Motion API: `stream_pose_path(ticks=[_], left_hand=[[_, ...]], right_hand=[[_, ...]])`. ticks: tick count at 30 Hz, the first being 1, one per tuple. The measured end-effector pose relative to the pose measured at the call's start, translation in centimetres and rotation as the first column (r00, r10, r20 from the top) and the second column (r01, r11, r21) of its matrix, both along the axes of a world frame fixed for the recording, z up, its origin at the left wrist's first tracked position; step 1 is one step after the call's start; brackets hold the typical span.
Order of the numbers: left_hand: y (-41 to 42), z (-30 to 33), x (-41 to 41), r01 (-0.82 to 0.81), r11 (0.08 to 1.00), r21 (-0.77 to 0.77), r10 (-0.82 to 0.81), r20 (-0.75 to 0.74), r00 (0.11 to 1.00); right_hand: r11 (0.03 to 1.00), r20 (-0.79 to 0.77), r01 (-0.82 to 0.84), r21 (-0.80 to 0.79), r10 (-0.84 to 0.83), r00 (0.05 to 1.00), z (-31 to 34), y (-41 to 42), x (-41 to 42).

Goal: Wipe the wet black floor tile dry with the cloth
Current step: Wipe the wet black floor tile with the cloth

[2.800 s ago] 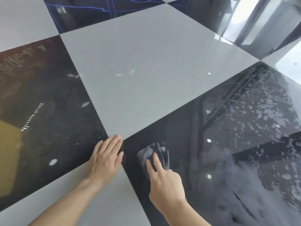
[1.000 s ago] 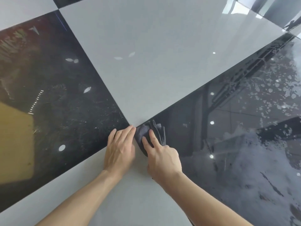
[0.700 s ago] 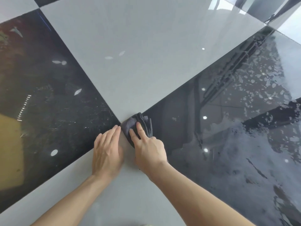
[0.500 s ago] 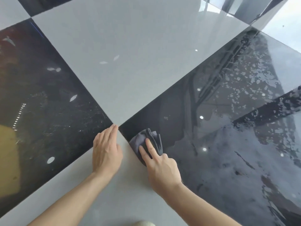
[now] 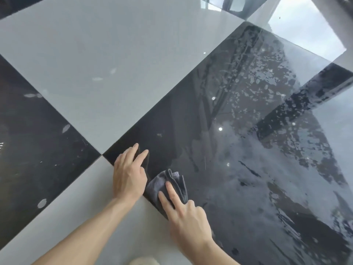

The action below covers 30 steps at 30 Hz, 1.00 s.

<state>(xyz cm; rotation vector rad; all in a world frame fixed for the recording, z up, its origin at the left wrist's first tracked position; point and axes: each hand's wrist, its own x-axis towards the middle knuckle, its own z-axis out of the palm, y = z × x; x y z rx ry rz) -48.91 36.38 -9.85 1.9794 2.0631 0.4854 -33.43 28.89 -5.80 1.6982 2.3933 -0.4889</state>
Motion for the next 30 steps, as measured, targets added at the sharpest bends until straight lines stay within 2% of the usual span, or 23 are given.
stream_pose_path(ticks=[5,9,15,20,26,30], left_hand=[[0.0,-0.1,0.7,0.06,0.995,0.083,-0.061,0.015,0.998],[-0.6,-0.2,1.0,0.083,0.989,0.119,-0.085,0.01,0.996],[-1.1,-0.5,0.7,0.136,0.984,0.113,-0.133,-0.034,0.991],[-1.1,-0.7,0.8,0.176,0.97,0.167,-0.177,-0.006,0.984],[0.2,-1.1,2.2,0.212,0.954,0.21,-0.218,0.005,0.976],[0.8,-1.3,3.3,0.297,0.93,0.219,-0.302,-0.009,0.953]], right_hand=[[0.998,-0.014,0.033,-0.061,-0.034,0.999,-1.4,4.7,1.4],[0.996,0.028,0.083,0.022,-0.083,0.996,-1.5,9.5,2.9],[0.993,0.07,0.098,0.063,-0.102,0.992,-1.2,14.0,4.5],[0.992,0.077,0.123,0.03,-0.125,0.989,-1.0,12.3,4.1],[0.989,0.048,0.143,-0.028,-0.141,0.989,-1.0,6.1,4.4],[0.983,0.003,0.158,0.098,-0.159,0.987,0.2,2.5,4.6]])
